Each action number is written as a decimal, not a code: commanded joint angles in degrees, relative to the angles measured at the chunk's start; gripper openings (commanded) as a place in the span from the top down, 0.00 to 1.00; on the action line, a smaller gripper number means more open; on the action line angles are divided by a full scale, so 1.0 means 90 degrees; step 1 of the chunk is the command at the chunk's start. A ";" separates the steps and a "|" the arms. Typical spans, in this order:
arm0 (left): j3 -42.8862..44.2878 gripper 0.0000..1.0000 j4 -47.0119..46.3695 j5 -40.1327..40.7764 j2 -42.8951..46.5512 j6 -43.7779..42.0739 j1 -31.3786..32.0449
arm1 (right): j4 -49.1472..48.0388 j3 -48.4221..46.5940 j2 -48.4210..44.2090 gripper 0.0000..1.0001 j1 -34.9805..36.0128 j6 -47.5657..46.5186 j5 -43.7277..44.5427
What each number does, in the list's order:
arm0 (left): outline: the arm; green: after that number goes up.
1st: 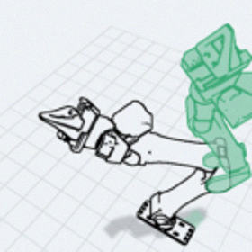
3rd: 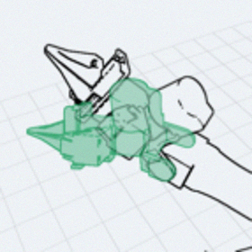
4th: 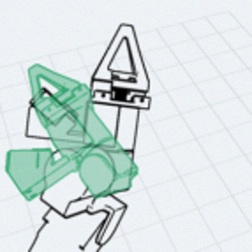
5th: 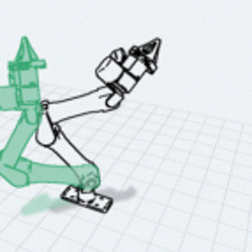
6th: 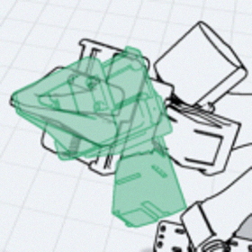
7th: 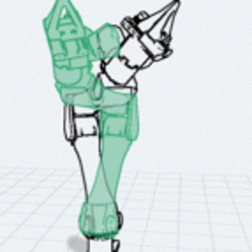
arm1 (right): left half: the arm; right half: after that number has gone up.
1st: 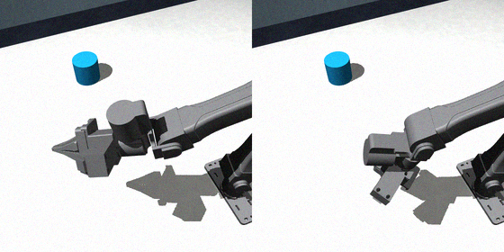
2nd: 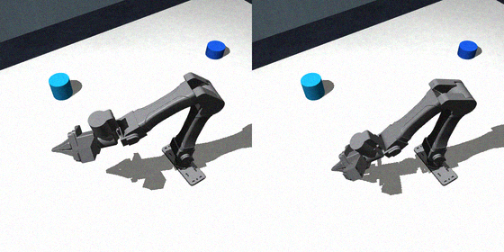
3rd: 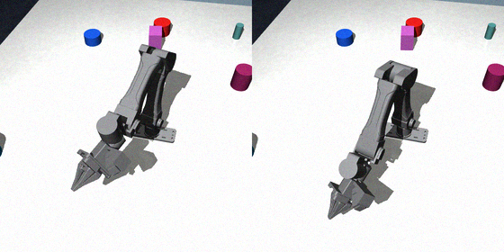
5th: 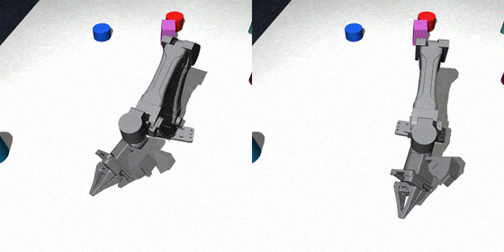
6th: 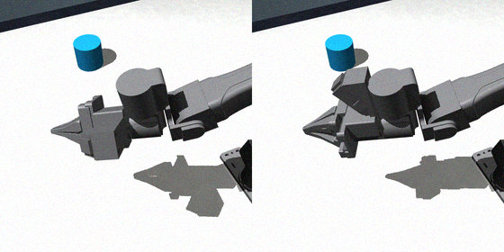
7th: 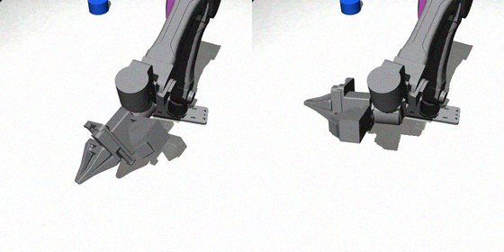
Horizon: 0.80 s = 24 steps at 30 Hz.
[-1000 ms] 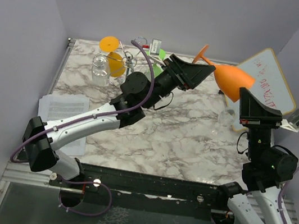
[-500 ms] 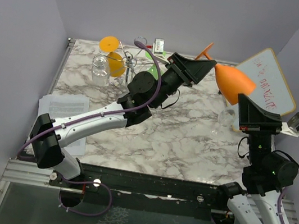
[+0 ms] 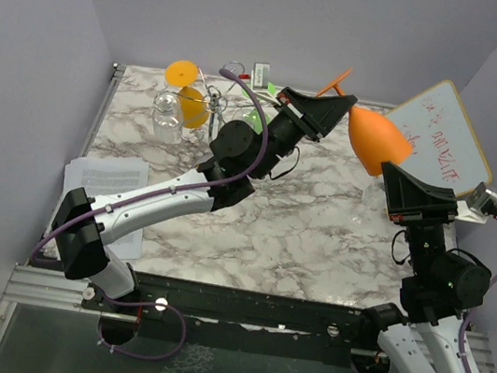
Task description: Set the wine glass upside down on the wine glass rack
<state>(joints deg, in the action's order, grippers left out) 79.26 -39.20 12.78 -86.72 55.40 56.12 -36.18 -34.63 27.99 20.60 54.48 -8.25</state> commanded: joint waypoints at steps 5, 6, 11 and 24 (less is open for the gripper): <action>-0.0132 1.00 -0.1016 -0.0430 0.0249 -0.1379 -0.0005 | 0.1642 -0.0461 -0.0274 0.66 -0.0004 -0.0200 -0.0055; -0.0097 1.00 -0.1024 -0.0526 0.0259 -0.1626 -0.0005 | 0.1841 -0.0528 -0.0352 0.49 -0.0001 -0.0302 0.0016; -0.0035 1.00 -0.0940 -0.0932 0.0427 -0.2874 -0.0010 | 0.2845 -0.0962 -0.0714 0.27 0.0001 -0.1006 0.0264; -0.0028 1.00 0.0347 -0.2069 0.0827 -0.5584 -0.0024 | 0.3925 -0.2512 -0.0277 0.24 0.0002 -0.1760 -0.0127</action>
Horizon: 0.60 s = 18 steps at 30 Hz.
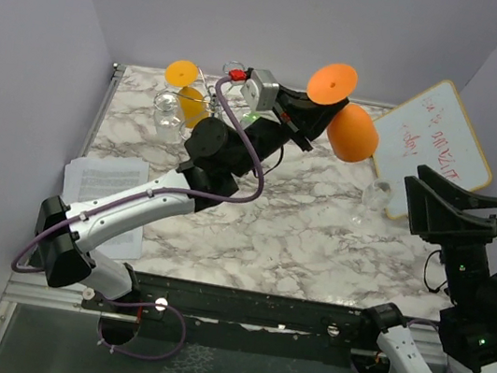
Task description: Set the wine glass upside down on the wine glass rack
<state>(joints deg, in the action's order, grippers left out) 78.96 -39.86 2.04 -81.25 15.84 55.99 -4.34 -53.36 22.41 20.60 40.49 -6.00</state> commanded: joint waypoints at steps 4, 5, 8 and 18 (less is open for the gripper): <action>-0.0245 1.00 0.0497 -0.1312 0.0308 -0.1693 -0.0010 | 0.0623 -0.1035 0.0969 0.24 -0.0003 -0.0013 -0.1078; -0.0312 1.00 0.0502 -0.1466 0.0329 -0.1862 -0.0007 | 0.0762 -0.1222 0.1161 0.24 -0.0001 0.0039 -0.1287; -0.0527 1.00 0.0527 -0.1820 0.0382 -0.2237 -0.0008 | 0.0991 -0.1690 0.1705 0.23 -0.0003 0.0200 -0.2070; -0.1011 1.00 0.0522 -0.2544 0.0464 -0.2593 0.0010 | 0.0675 -0.1533 0.2246 0.43 -0.0003 0.0977 -0.2722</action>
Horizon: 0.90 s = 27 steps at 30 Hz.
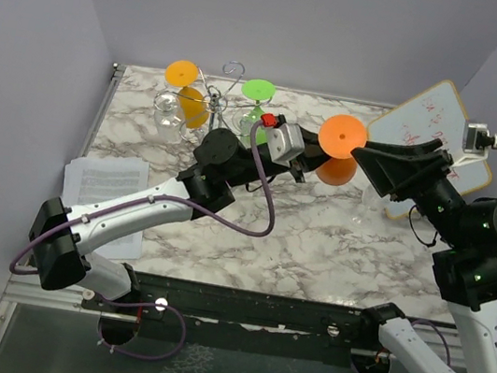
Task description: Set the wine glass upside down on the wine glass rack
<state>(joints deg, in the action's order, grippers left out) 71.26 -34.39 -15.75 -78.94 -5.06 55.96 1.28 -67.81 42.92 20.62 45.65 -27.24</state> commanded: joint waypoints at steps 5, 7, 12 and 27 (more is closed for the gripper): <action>-0.0438 1.00 -0.0085 -0.0777 0.0339 -0.0460 0.0012 | 0.0652 0.0030 0.0139 0.63 -0.0003 0.0512 -0.0040; -0.0579 1.00 -0.0085 -0.0858 0.0403 -0.0418 0.0012 | 0.0739 0.0035 0.0235 0.73 -0.0006 0.0521 -0.0123; -0.1051 0.98 -0.0084 -0.0659 0.0636 0.0107 0.0012 | 0.0992 0.0132 0.0313 0.99 0.0003 0.0517 -0.0109; -0.2899 0.32 0.0352 0.0467 0.2385 0.4217 0.0012 | 0.2093 0.0671 -0.0362 0.99 -0.0003 -0.0319 0.0771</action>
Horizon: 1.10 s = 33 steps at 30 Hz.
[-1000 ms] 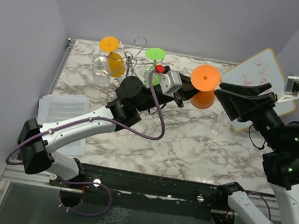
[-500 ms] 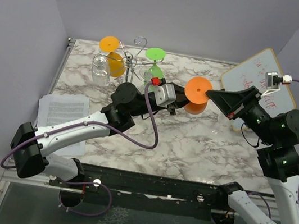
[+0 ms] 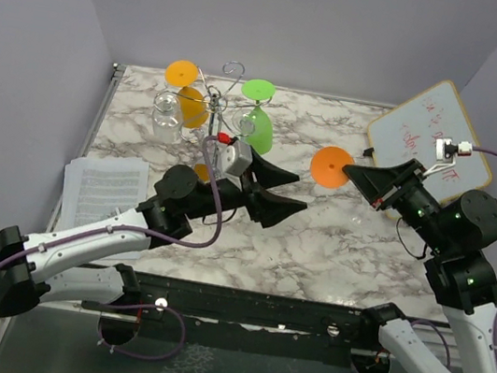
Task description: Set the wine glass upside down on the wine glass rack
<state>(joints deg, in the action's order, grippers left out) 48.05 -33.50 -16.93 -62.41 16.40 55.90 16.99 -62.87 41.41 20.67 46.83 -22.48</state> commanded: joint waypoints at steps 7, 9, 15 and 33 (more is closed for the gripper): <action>0.0477 0.32 0.2630 0.1063 0.0586 0.3484 0.0019 | 0.0418 0.0281 -0.0320 0.99 -0.0011 -0.0980 -0.0579; 0.0785 0.32 0.3109 0.0976 0.0481 0.3621 0.0019 | 0.0515 0.0303 -0.0280 0.99 -0.0008 -0.1118 -0.0891; 0.0993 0.32 0.2995 0.0560 0.0327 0.3640 0.0019 | 0.0403 0.0628 -0.0179 0.99 -0.0011 -0.1163 -0.1818; 0.1242 0.79 0.3712 0.0276 0.0010 0.3792 0.0019 | 0.0095 0.1271 -0.0008 0.99 -0.0009 -0.1160 -0.2339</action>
<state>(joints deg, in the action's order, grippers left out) 57.36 -1.61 -11.55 -62.17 51.07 55.79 19.38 -52.80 40.84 20.67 36.62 -41.01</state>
